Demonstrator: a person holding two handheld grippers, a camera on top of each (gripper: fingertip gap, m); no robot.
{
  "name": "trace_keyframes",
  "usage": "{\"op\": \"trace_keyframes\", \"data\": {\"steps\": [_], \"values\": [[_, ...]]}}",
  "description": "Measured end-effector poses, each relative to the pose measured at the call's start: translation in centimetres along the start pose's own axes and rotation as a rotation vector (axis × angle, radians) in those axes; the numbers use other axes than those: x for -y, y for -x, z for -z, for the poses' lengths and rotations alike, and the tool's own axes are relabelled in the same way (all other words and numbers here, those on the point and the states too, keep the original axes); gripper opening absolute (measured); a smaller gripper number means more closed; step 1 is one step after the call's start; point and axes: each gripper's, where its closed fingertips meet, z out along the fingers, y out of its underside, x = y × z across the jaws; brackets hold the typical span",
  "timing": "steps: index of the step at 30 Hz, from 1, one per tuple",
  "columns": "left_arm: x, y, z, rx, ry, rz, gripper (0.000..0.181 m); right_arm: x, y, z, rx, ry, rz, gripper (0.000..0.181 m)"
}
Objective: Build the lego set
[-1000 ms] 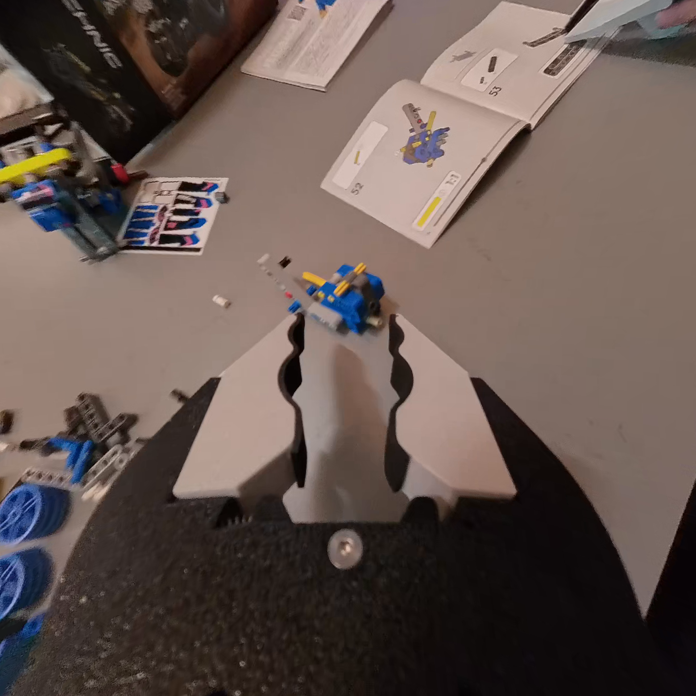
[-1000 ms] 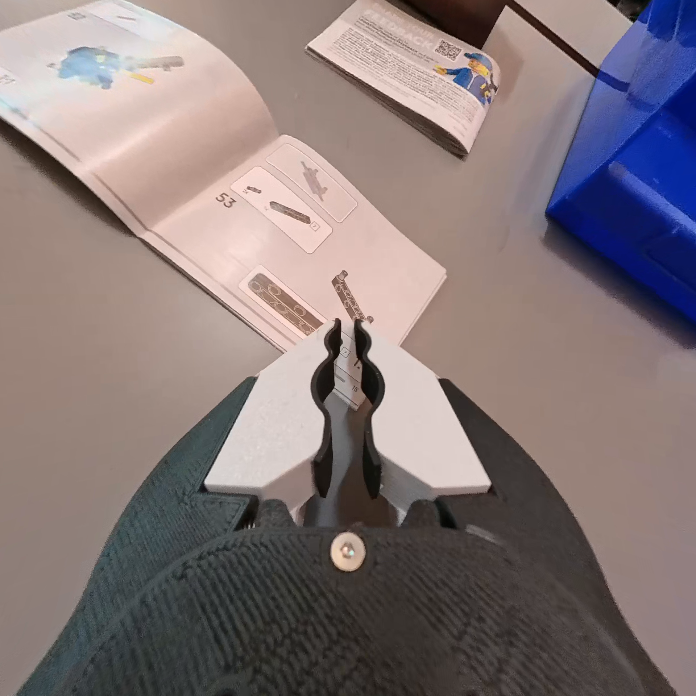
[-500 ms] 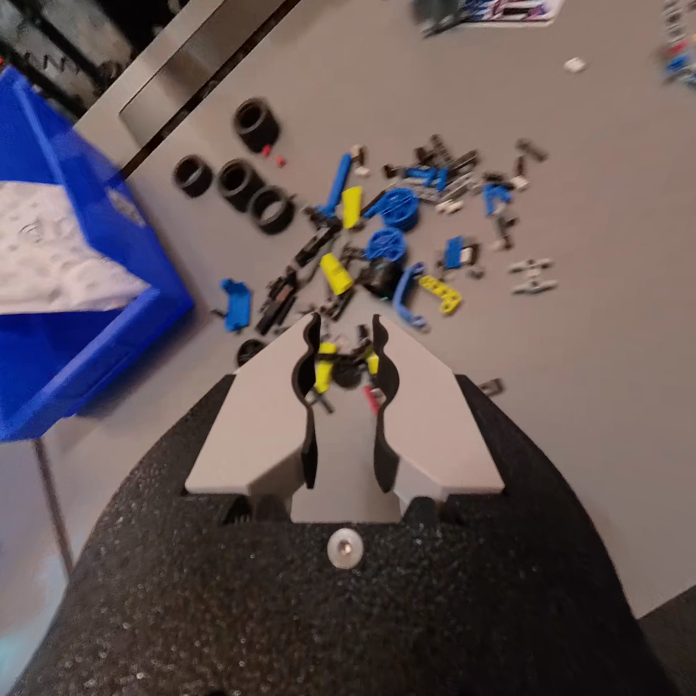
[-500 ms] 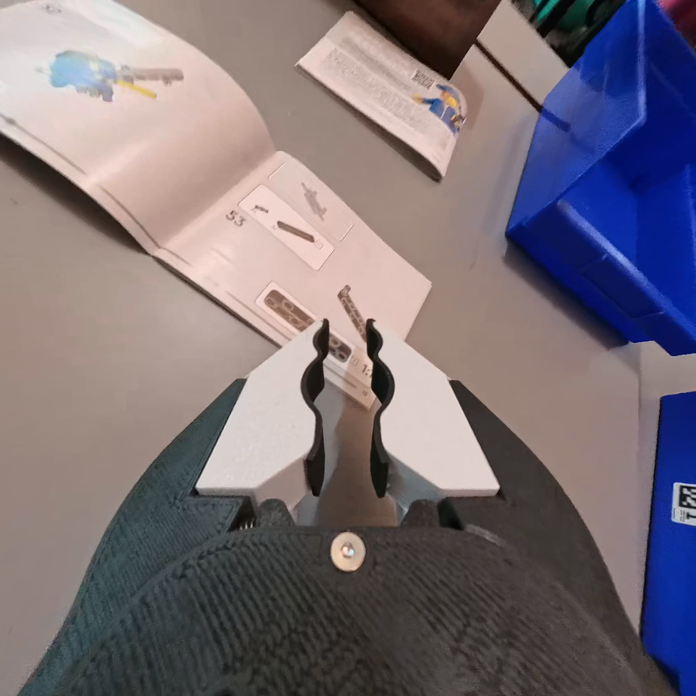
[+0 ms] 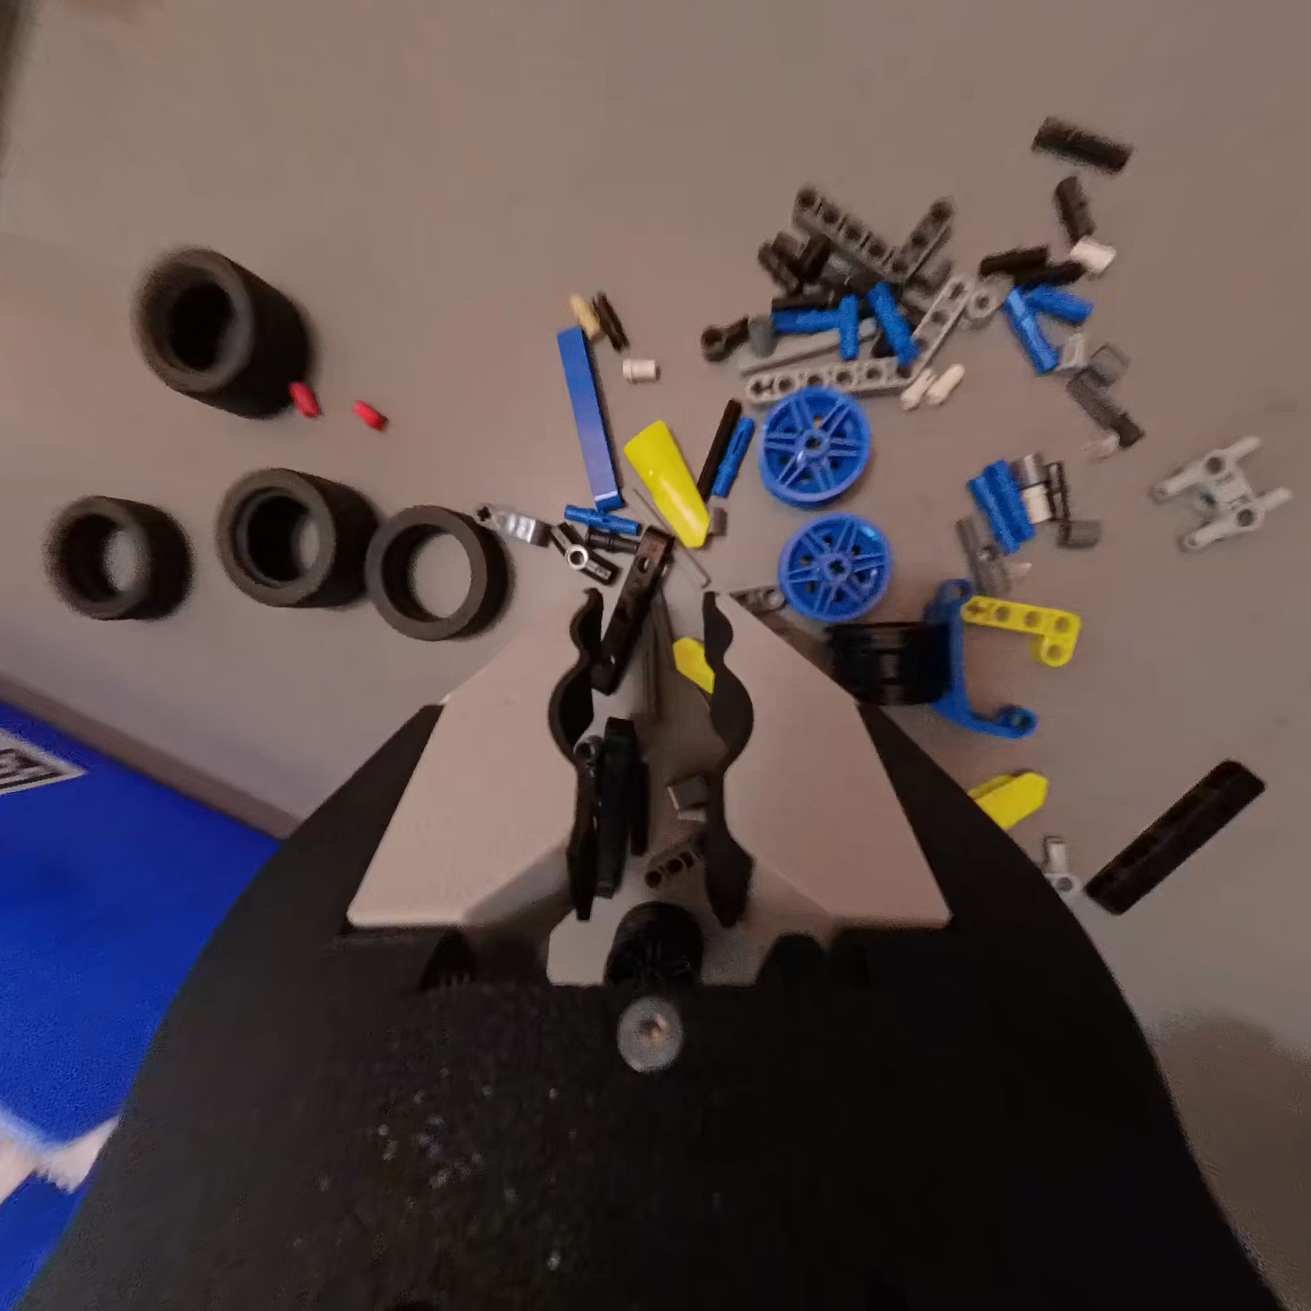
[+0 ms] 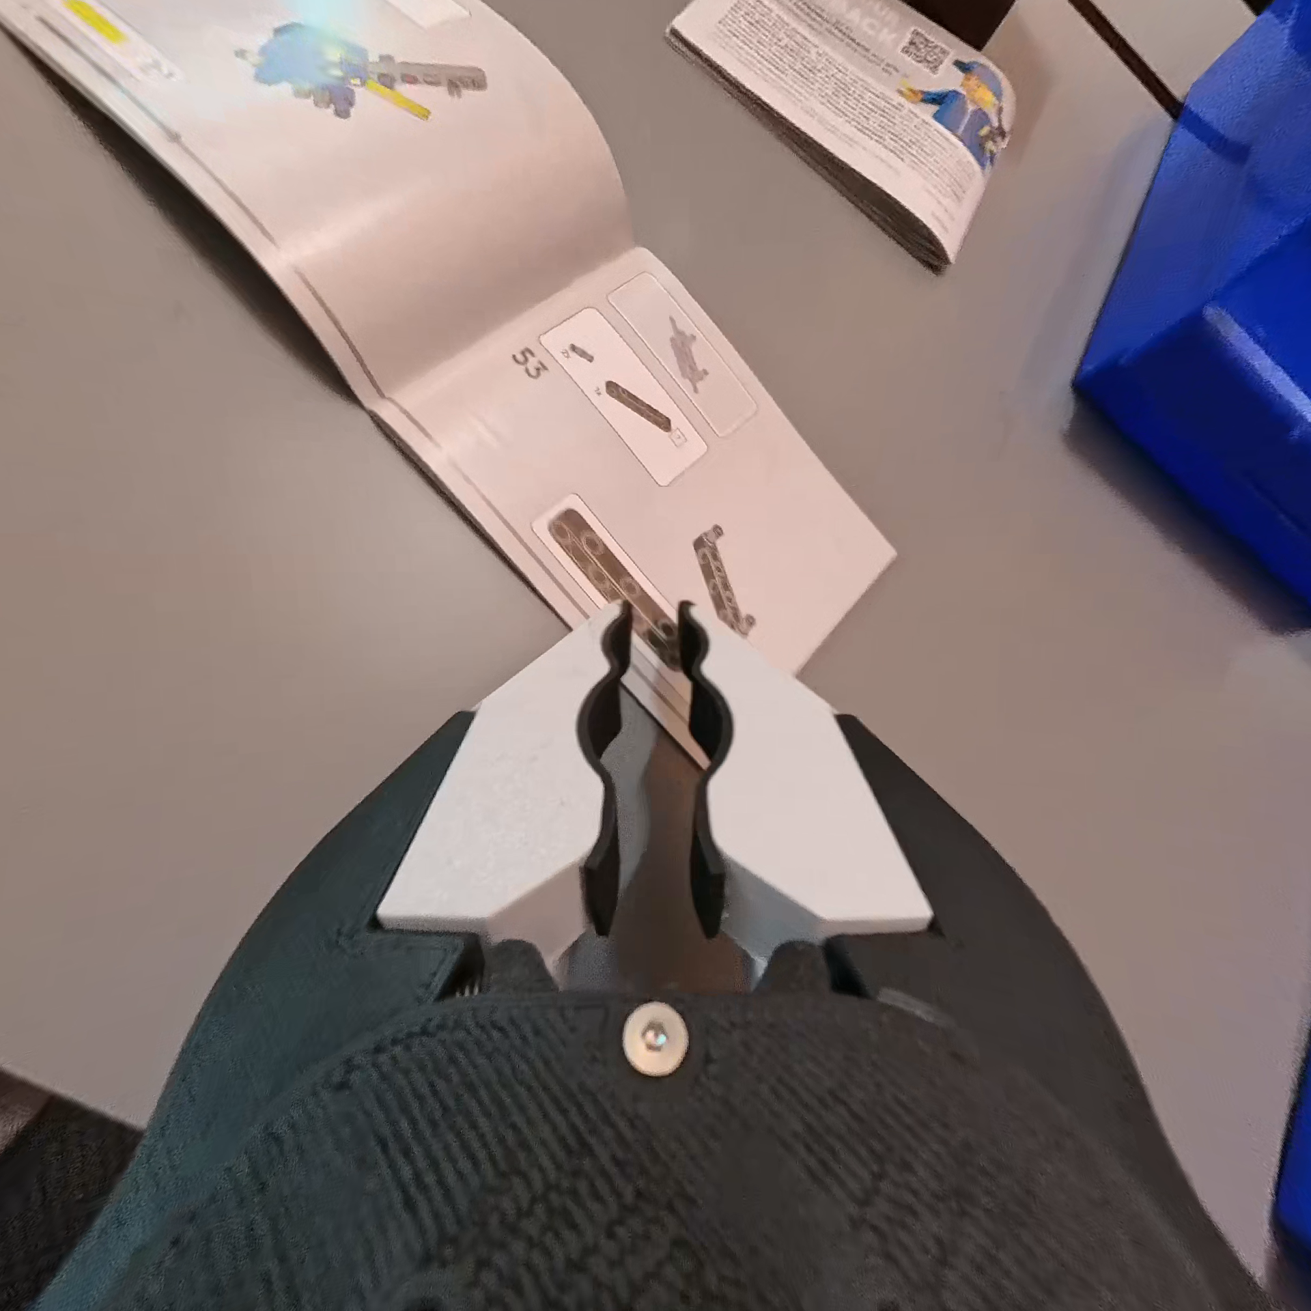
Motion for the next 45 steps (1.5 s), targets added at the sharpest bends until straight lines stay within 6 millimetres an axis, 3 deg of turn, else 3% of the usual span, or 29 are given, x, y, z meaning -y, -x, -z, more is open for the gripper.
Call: {"op": "trace_keyframes", "data": {"steps": [1,3,6,8,12,14,15,16,18,21,24,26,30,37,41,45], "values": [[-0.5,0.3,-0.6,-0.017,0.031,0.003,0.026,-0.4,-0.3,0.5,-0.017,0.002,0.006,0.014],[-1.1,0.5,-1.4,-0.039,0.062,-0.005,0.025,-1.0,-1.3,1.5,-0.055,-0.026,-0.001,0.014],[-0.6,0.6,-1.7,-0.033,0.040,-0.001,0.007,-1.6,-3.0,2.9,-0.110,-0.106,-0.053,0.014],[-0.2,0.3,-1.6,-0.032,0.033,-0.017,0.006,-2.3,-4.2,3.4,-0.159,-0.120,-0.101,0.013],[3.2,0.4,0.3,0.035,-0.072,-0.023,0.006,-3.0,-5.0,3.9,-0.228,-0.148,-0.136,0.011],[6.1,0.1,2.2,0.094,-0.142,-0.019,0.006,-3.1,-5.2,4.0,-0.265,-0.152,-0.119,0.011],[8.0,-1.0,3.2,0.098,-0.177,-0.024,0.006,-3.3,-5.5,4.1,-0.290,-0.145,-0.110,0.010],[10.3,-2.9,3.8,0.088,-0.208,-0.037,0.005,-3.5,-5.9,4.1,-0.320,-0.133,-0.102,0.009],[14.7,-8.8,3.7,0.010,-0.244,-0.109,0.005,-4.1,-6.8,4.3,-0.383,-0.116,-0.095,0.008],[19.8,-19.0,0.7,-0.128,-0.259,-0.227,0.005,-4.1,-7.1,4.0,-0.392,-0.143,-0.113,0.007],[22.3,-26.6,-3.3,-0.247,-0.234,-0.270,0.005,-4.6,-6.9,3.5,-0.389,-0.109,-0.081,0.005],[22.6,-29.3,-5.9,-0.288,-0.179,-0.280,0.005,-5.1,-6.8,3.2,-0.392,-0.070,-0.043,0.000],[22.6,-30.7,-9.0,-0.255,-0.111,-0.288,0.006,-5.0,-6.6,3.2,-0.377,-0.080,-0.042,0.000],[23.1,-31.0,-9.3,-0.232,-0.180,-0.242,0.006,-5.0,-7.1,3.4,-0.426,-0.080,-0.027,0.006],[23.2,-30.8,-8.8,-0.216,-0.250,-0.238,0.016,-4.9,-7.1,3.7,-0.426,-0.098,-0.045,0.011],[23.2,-29.3,-5.7,-0.184,-0.390,-0.211,0.017,-3.4,-7.0,4.7,-0.426,-0.196,-0.058,0.020]]}}
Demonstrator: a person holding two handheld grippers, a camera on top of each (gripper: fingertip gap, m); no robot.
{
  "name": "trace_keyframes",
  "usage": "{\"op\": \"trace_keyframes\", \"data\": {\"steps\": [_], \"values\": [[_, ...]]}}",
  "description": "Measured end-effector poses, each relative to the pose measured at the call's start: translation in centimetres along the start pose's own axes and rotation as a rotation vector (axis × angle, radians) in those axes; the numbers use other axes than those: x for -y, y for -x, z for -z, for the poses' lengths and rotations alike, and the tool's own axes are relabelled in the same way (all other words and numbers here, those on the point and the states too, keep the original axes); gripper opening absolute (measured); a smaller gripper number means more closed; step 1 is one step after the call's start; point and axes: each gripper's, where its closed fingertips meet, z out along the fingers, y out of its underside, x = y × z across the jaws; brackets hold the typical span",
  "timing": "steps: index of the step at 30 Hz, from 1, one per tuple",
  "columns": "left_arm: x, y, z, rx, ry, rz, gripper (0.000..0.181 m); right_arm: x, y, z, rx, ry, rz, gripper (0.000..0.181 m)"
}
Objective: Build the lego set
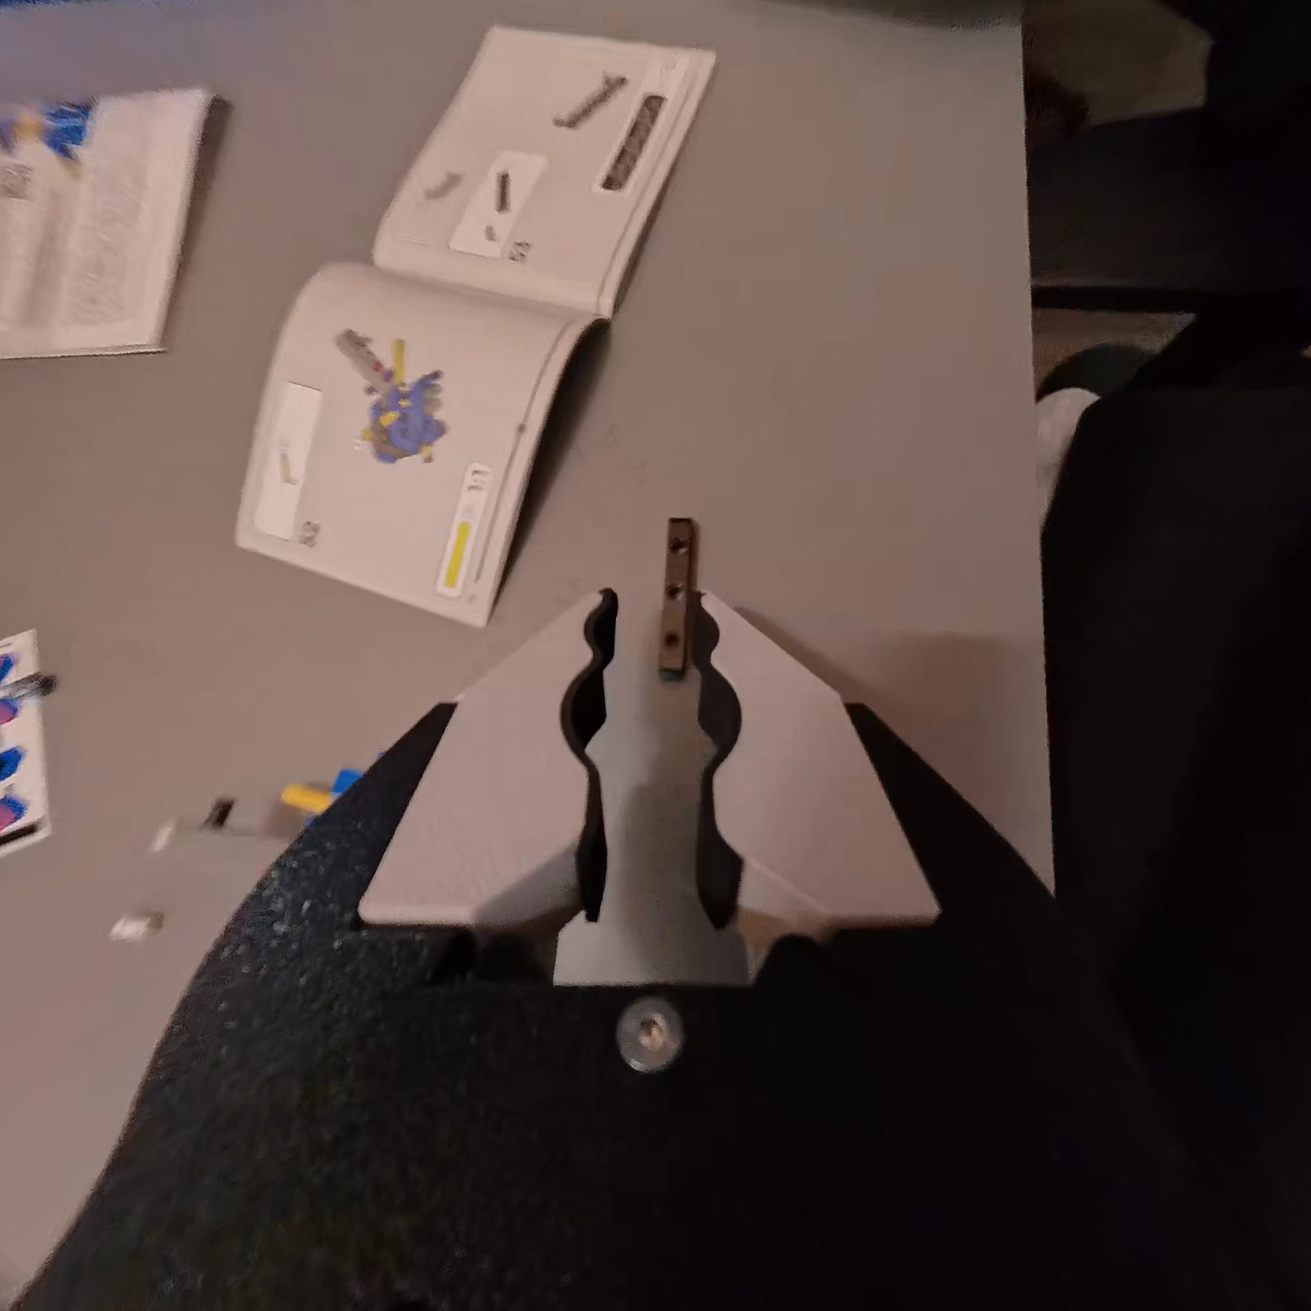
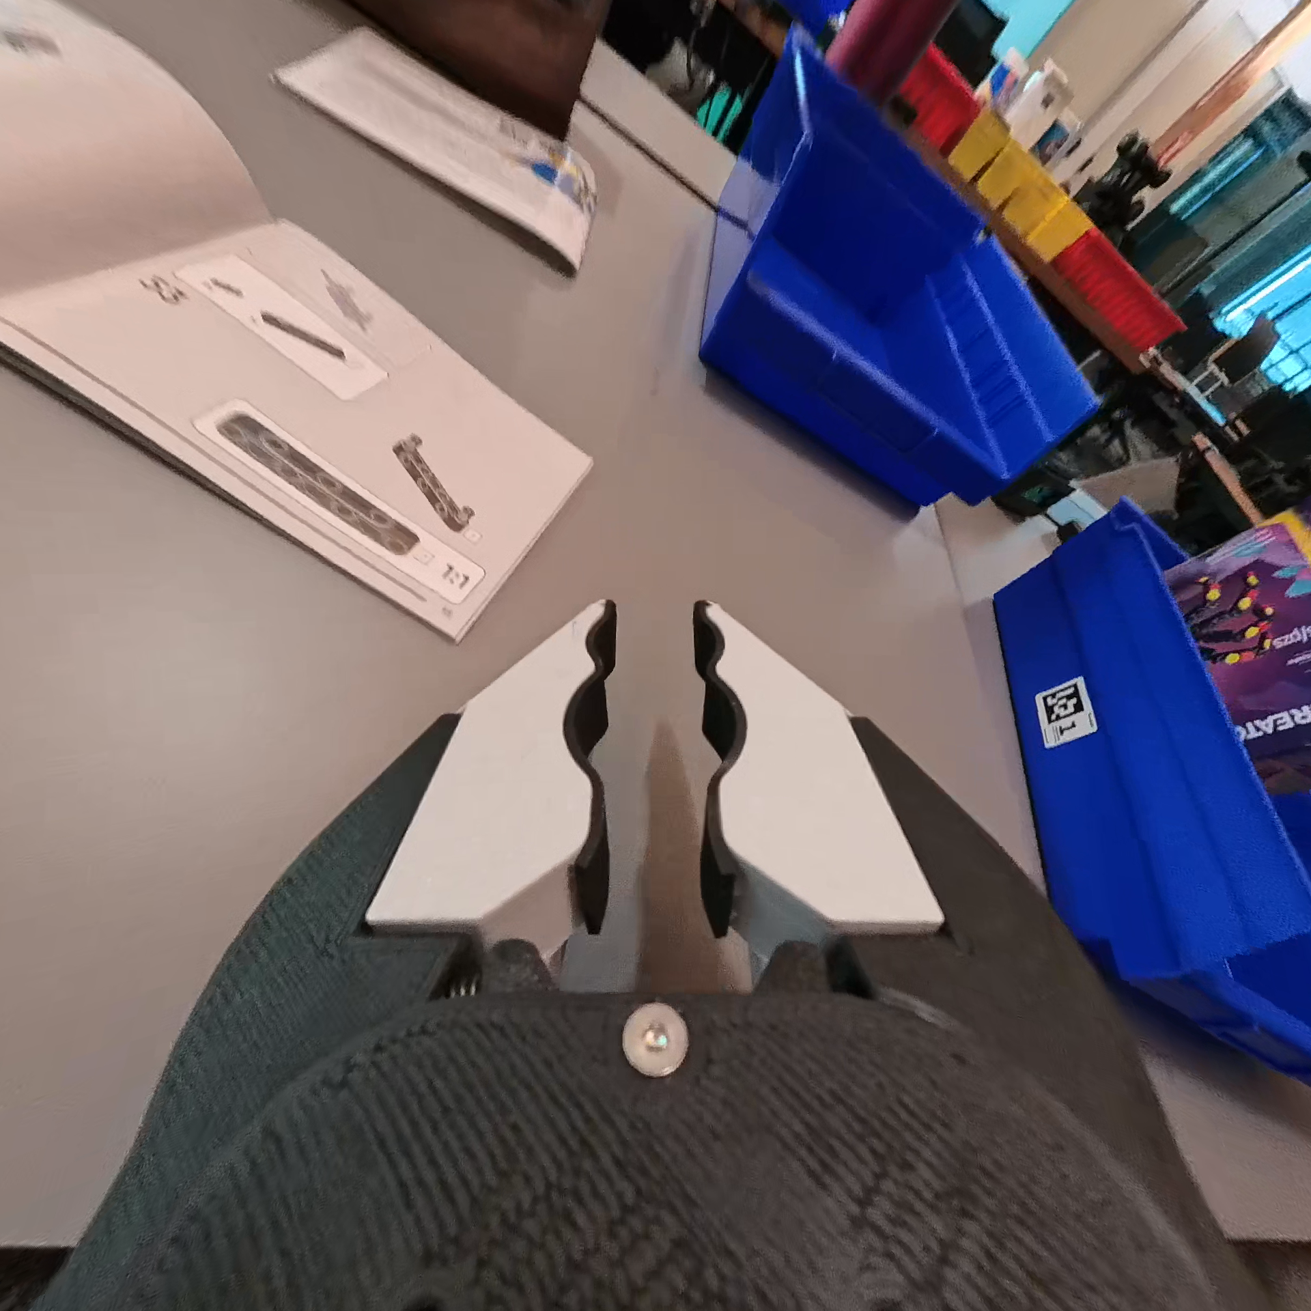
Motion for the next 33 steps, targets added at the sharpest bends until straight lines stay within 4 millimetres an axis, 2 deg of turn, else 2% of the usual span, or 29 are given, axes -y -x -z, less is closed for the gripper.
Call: {"op": "trace_keyframes", "data": {"steps": [3,6,11,15,19,23,26,28,33], "values": [[-1.3,2.9,4.0,0.103,-0.040,0.066,0.018,2.0,0.9,0.3,0.055,-0.079,-0.028,0.026],[-3.3,6.6,9.1,0.246,-0.081,0.151,0.023,3.4,2.6,0.2,0.127,-0.115,-0.033,0.033],[-8.2,11.8,17.6,0.528,-0.088,0.201,0.032,4.4,5.8,-0.6,0.241,-0.079,-0.003,0.034],[-11.9,14.3,22.8,0.702,-0.051,0.236,0.034,4.4,8.0,-1.3,0.310,0.001,0.057,0.034],[-14.3,15.7,25.9,0.775,-0.062,0.303,0.036,4.5,9.1,-1.6,0.356,0.032,0.059,0.034],[-15.3,16.5,27.0,0.781,-0.090,0.316,0.044,4.0,9.9,-2.0,0.383,0.069,0.060,0.034],[-16.4,16.6,26.1,0.735,-0.050,0.325,0.048,4.1,10.2,-2.3,0.379,0.073,0.059,0.032],[-16.6,16.5,25.0,0.682,-0.029,0.337,0.045,4.2,10.2,-2.5,0.376,0.077,0.055,0.032],[-15.7,14.2,19.4,0.426,0.065,0.257,0.026,4.6,10.2,-2.5,0.358,0.090,0.072,0.032]]}}
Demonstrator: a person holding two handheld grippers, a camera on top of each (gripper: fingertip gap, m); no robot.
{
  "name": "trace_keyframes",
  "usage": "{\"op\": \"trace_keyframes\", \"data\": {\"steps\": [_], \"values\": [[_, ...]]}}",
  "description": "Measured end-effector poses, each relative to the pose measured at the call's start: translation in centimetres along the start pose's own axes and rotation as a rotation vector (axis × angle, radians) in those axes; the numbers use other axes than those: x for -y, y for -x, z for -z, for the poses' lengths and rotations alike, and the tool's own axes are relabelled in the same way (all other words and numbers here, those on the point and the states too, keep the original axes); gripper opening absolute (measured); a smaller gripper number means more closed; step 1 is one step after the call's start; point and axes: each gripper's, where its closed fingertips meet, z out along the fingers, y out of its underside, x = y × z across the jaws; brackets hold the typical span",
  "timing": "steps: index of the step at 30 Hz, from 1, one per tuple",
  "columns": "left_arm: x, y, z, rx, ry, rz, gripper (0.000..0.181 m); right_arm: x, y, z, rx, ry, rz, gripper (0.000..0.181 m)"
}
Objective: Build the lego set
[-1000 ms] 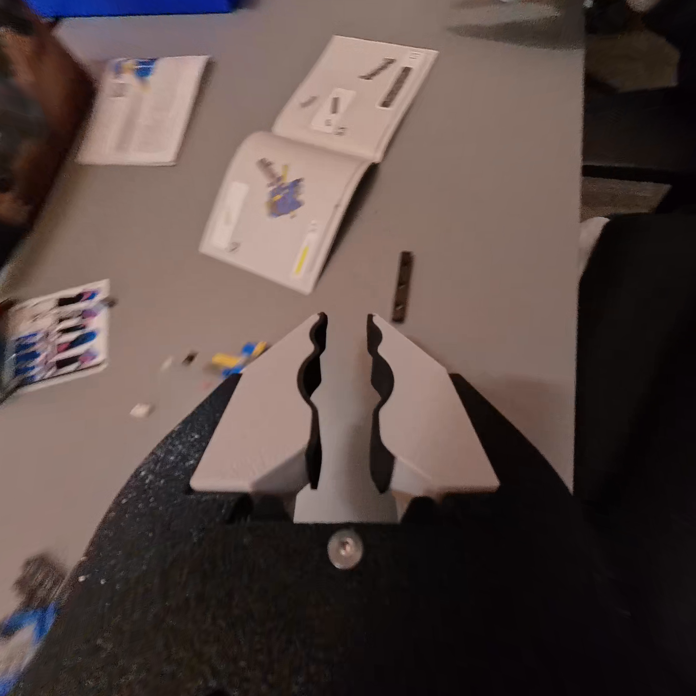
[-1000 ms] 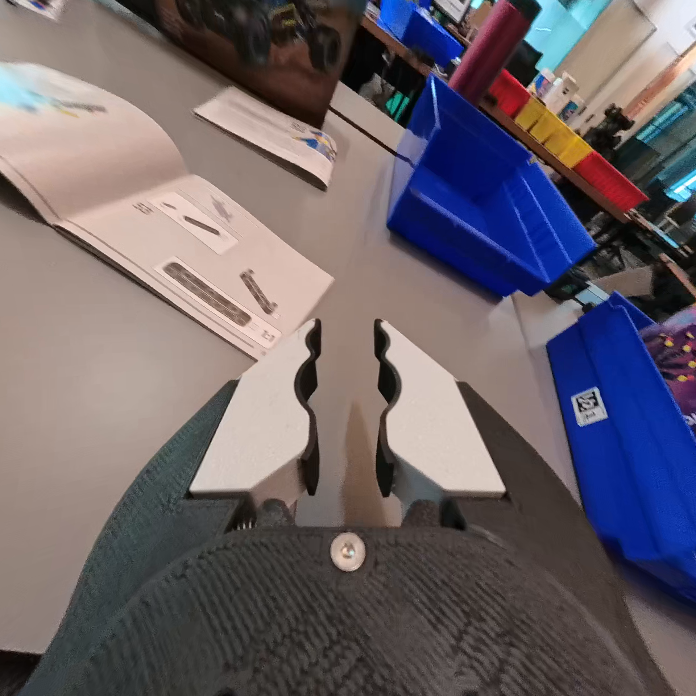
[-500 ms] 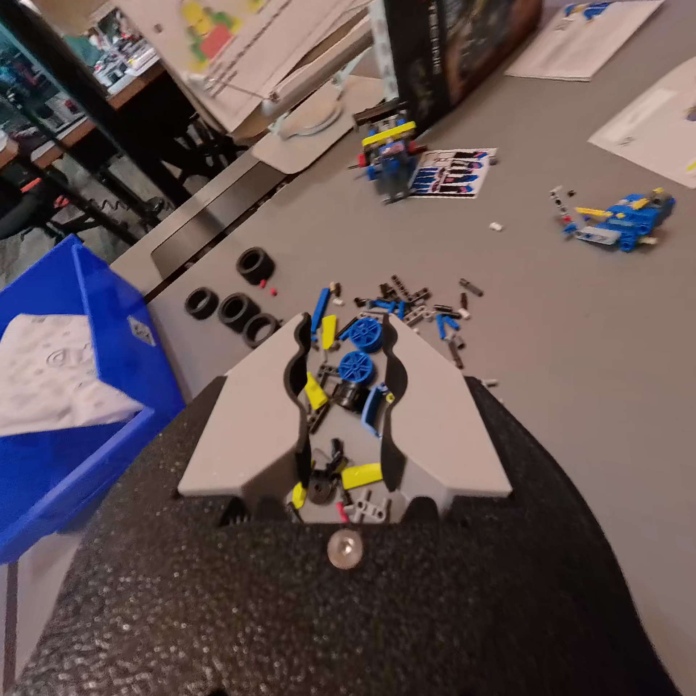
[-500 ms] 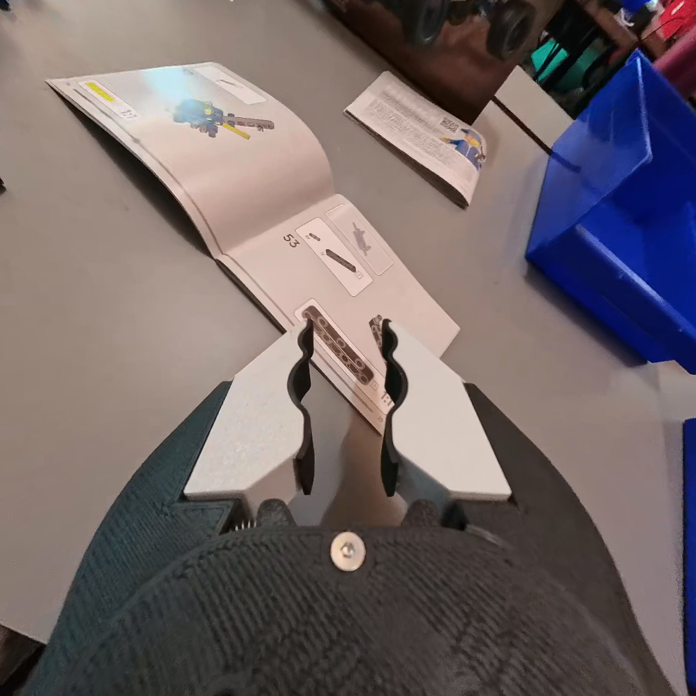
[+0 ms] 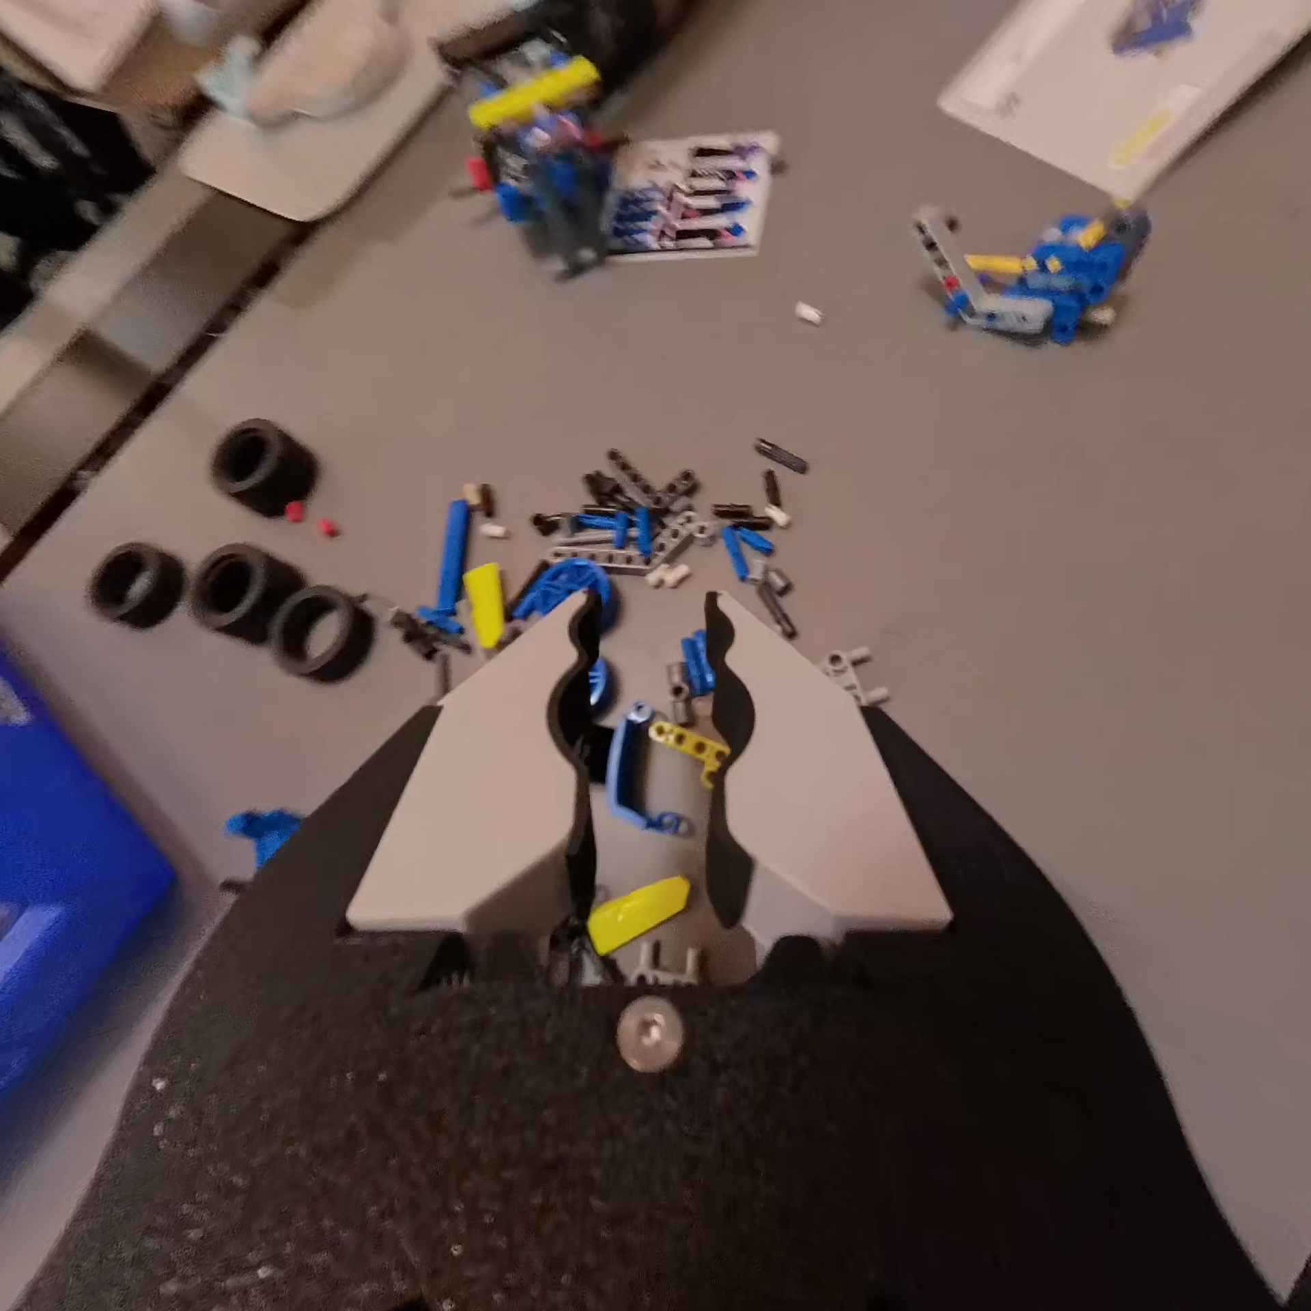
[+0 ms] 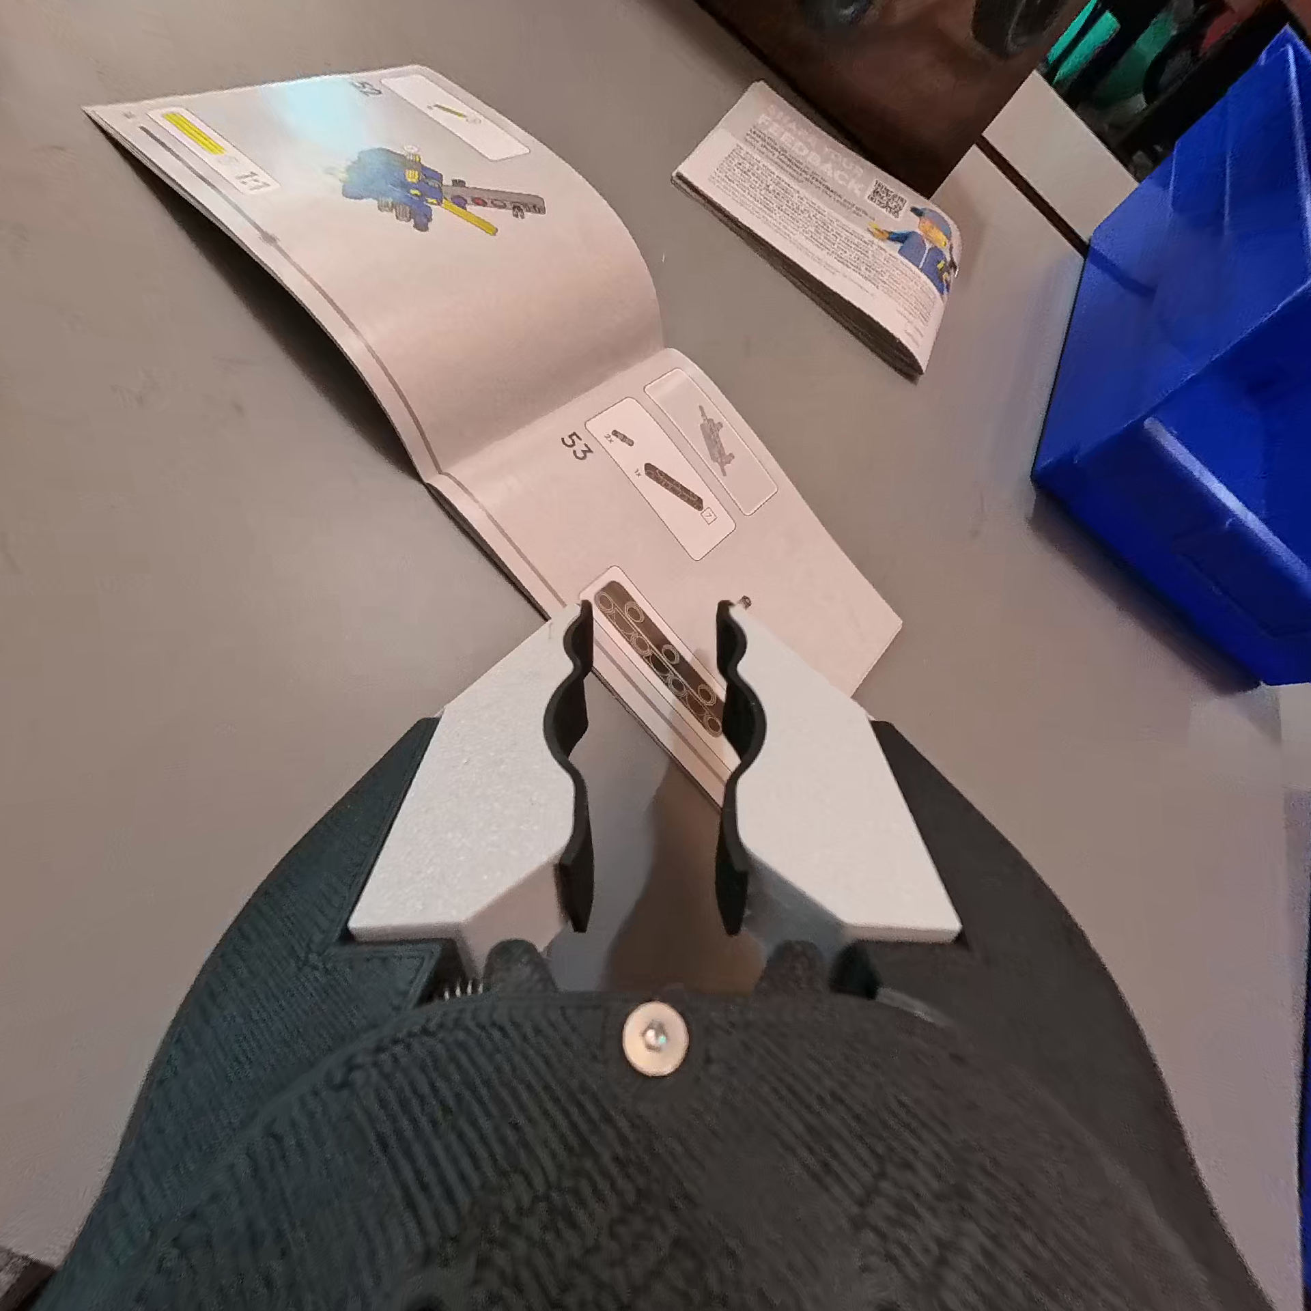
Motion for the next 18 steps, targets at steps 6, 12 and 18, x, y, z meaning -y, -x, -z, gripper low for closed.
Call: {"op": "trace_keyframes", "data": {"steps": [6,12,18], "values": [[-1.3,-1.9,-3.6,-0.119,0.163,-0.090,0.015,2.2,0.7,0.9,0.035,-0.079,-0.016,0.031],[-0.9,-2.8,-5.4,-0.197,0.148,-0.145,0.013,2.5,1.5,0.4,0.029,-0.070,0.047,0.030],[0.0,-2.5,-6.6,-0.275,0.178,-0.344,0.016,2.9,2.1,-0.3,0.060,-0.064,0.077,0.031]]}}
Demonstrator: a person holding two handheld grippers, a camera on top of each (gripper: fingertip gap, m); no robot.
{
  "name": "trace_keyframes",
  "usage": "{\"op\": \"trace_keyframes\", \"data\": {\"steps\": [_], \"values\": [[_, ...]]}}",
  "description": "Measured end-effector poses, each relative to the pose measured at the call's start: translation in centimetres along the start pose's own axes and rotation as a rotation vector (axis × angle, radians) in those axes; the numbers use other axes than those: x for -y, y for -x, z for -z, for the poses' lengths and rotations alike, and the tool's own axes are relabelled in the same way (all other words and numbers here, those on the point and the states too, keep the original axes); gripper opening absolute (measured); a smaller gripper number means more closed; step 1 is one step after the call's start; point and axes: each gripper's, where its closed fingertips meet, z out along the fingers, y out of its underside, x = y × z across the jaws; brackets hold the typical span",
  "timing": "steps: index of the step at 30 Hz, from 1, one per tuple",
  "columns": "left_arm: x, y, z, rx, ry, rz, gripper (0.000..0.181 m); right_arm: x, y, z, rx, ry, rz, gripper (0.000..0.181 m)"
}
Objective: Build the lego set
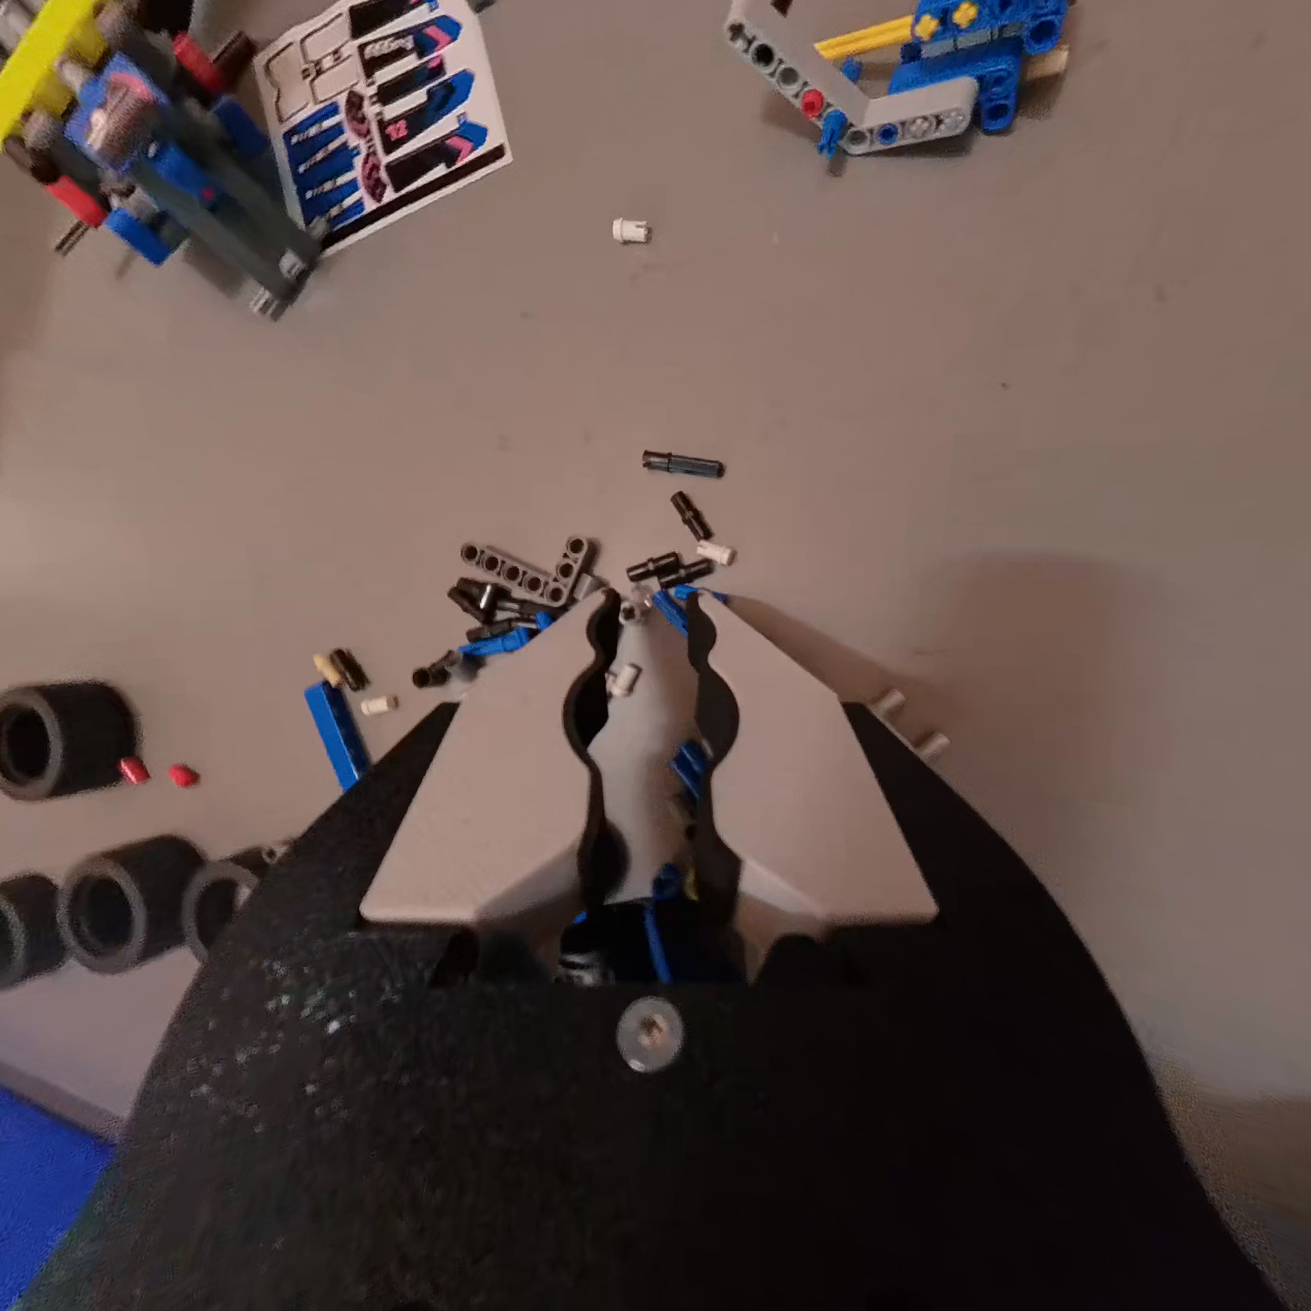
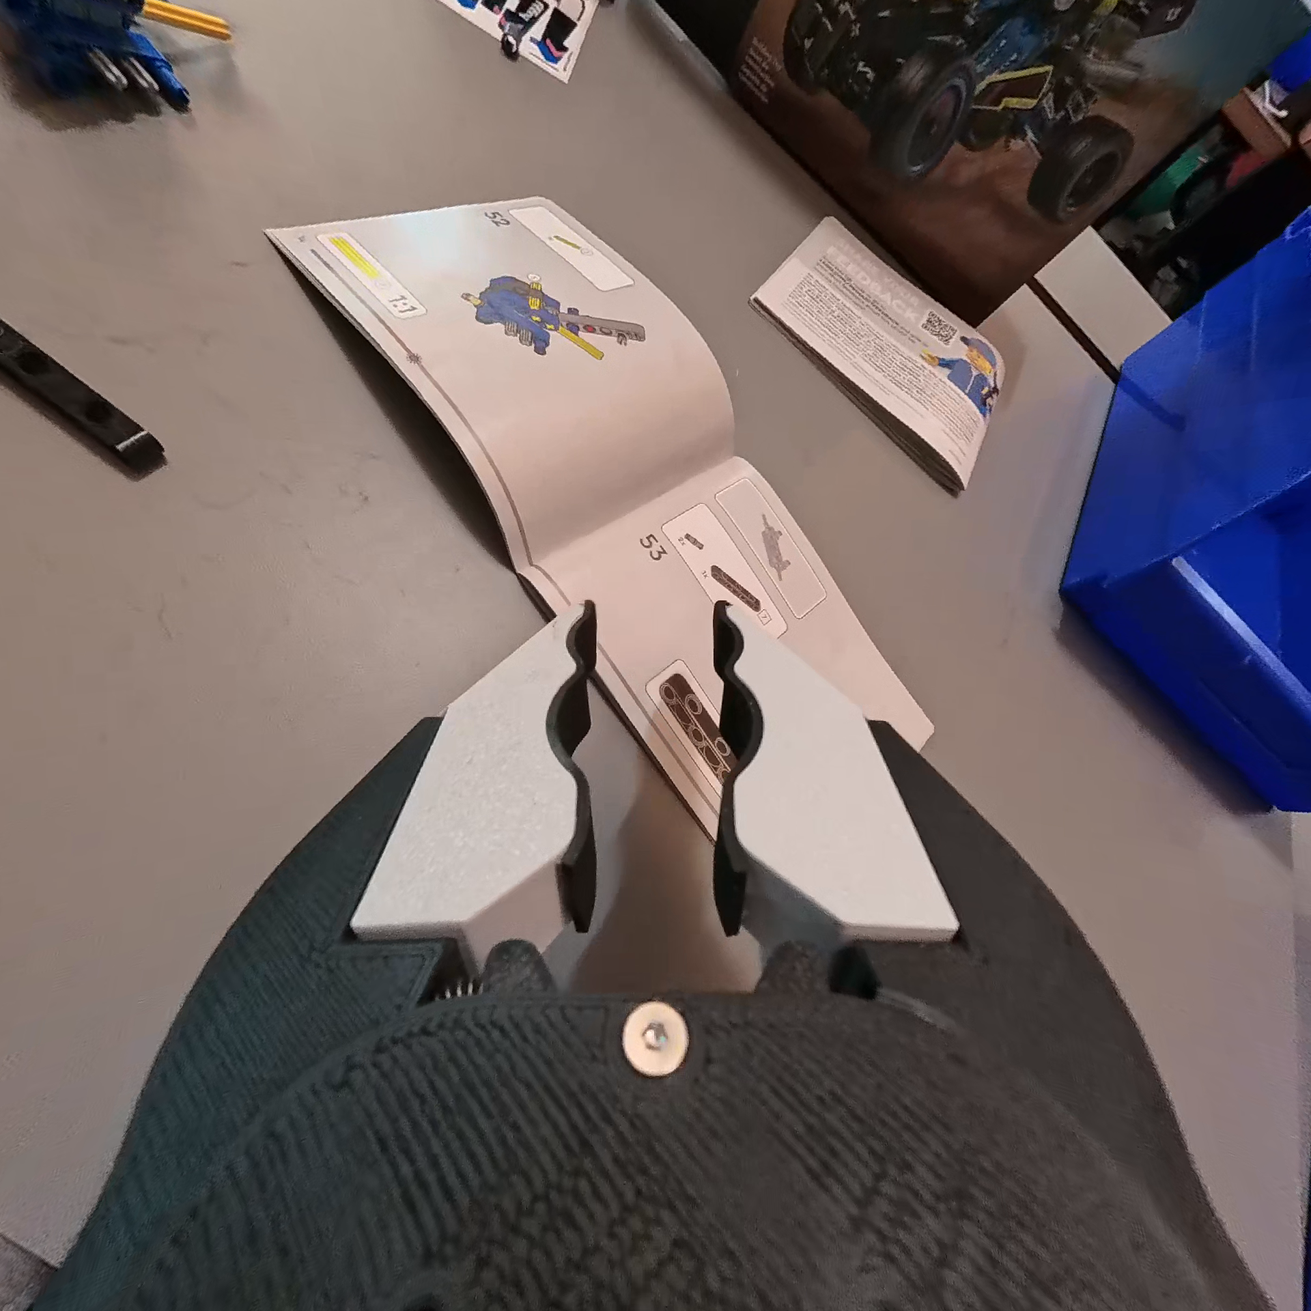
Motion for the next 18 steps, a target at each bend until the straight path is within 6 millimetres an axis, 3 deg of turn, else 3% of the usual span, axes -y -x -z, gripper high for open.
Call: {"op": "trace_keyframes", "data": {"steps": [6,18], "values": [[0.1,-0.4,-1.2,-0.165,0.097,-0.132,0.023,-0.6,0.2,0.1,0.015,0.020,0.011,0.032],[0.3,-1.5,-1.8,-0.231,0.112,-0.114,0.010,-1.4,-0.1,-0.3,0.032,0.028,0.025,0.033]]}}
